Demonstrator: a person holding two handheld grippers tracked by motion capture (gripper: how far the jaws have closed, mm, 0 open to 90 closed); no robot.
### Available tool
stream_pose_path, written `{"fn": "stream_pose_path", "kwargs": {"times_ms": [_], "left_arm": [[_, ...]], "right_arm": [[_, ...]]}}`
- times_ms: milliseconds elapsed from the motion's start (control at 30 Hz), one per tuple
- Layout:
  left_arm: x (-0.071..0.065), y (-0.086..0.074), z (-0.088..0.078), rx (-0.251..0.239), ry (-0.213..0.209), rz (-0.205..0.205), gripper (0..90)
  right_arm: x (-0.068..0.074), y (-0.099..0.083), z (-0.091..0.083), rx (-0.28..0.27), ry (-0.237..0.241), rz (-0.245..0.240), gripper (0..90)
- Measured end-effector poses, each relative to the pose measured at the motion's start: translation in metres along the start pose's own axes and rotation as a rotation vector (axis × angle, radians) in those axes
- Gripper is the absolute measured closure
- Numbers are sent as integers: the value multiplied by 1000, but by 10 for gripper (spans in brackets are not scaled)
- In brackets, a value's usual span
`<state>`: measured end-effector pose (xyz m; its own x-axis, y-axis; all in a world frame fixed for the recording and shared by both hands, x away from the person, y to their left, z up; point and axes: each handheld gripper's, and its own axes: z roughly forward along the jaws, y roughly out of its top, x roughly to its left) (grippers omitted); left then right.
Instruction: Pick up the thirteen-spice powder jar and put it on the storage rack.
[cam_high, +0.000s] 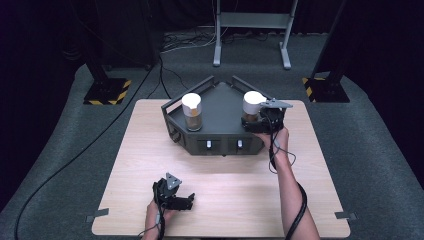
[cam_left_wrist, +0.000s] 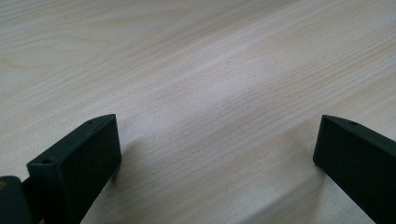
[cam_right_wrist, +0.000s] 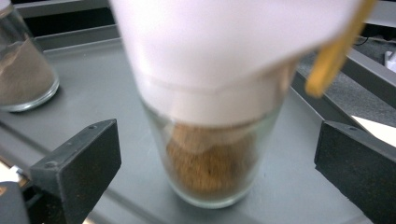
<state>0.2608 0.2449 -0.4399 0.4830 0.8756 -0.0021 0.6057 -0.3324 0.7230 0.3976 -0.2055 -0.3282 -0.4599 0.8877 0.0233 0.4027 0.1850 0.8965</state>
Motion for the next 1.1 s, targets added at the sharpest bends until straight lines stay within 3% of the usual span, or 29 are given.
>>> {"fn": "stream_pose_path", "kwargs": {"times_ms": [333, 533, 667, 933, 1100], "left_arm": [[0, 0, 0, 0, 0, 0, 5], [0, 0, 0, 0, 0, 0, 5], [0, 0, 0, 0, 0, 0, 5], [0, 0, 0, 0, 0, 0, 5], [0, 0, 0, 0, 0, 0, 5]], "right_arm": [[-2, -21, -35, -25, 1, -7, 0], [1, -46, -59, -28, -9, -16, 0], [4, -76, -74, 1, -25, -4, 0], [9, -140, -87, 118, -59, 58, 0], [11, -161, -91, 163, -77, 72, 0]]}}
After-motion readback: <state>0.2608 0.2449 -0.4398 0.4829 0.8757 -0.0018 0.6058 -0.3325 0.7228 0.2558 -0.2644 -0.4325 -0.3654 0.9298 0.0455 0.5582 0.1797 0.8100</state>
